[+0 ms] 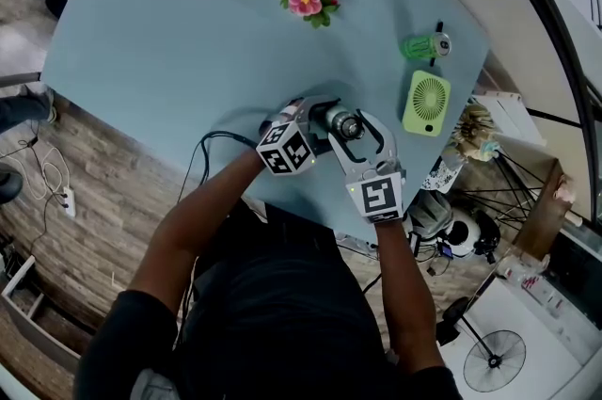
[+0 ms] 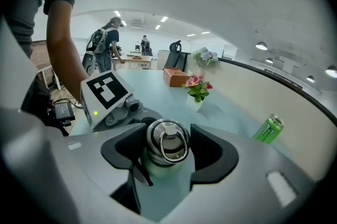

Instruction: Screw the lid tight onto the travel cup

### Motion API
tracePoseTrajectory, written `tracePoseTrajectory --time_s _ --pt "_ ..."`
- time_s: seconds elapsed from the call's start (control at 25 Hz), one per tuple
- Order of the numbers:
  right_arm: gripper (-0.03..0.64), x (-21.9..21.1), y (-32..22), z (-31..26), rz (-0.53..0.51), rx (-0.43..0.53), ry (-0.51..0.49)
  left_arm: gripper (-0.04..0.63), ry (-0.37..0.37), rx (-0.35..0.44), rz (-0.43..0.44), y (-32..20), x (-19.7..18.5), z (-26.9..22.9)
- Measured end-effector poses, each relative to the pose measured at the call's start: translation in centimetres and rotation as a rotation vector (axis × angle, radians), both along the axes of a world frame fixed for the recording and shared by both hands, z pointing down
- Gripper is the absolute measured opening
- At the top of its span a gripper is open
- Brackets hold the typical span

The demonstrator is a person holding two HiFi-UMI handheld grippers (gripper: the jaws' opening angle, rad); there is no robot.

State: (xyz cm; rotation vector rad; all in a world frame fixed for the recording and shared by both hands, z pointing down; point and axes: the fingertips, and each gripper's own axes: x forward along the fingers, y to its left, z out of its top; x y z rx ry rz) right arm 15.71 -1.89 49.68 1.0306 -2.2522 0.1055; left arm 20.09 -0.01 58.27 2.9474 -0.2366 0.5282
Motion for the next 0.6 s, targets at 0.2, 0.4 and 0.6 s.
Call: tracePoseTrajectory --time_s 0.2,0.4,0.6 --pt "0.262 0.1 0.0 0.2 -0.016 -0.010 -0.003 0.426 0.009 0.001 -0.001 0.0 0.0 0.0" --pt "0.268 -0.5 0.4 -0.1 -0.071 -0.041 0.018 0.426 0.012 0.003 0.003 0.0 0.0 0.0" --pt "0.282 -0.7 1.3 -1.6 -0.260 -0.080 0.121 0.426 0.016 0.002 0.006 0.0 0.2 0.1"
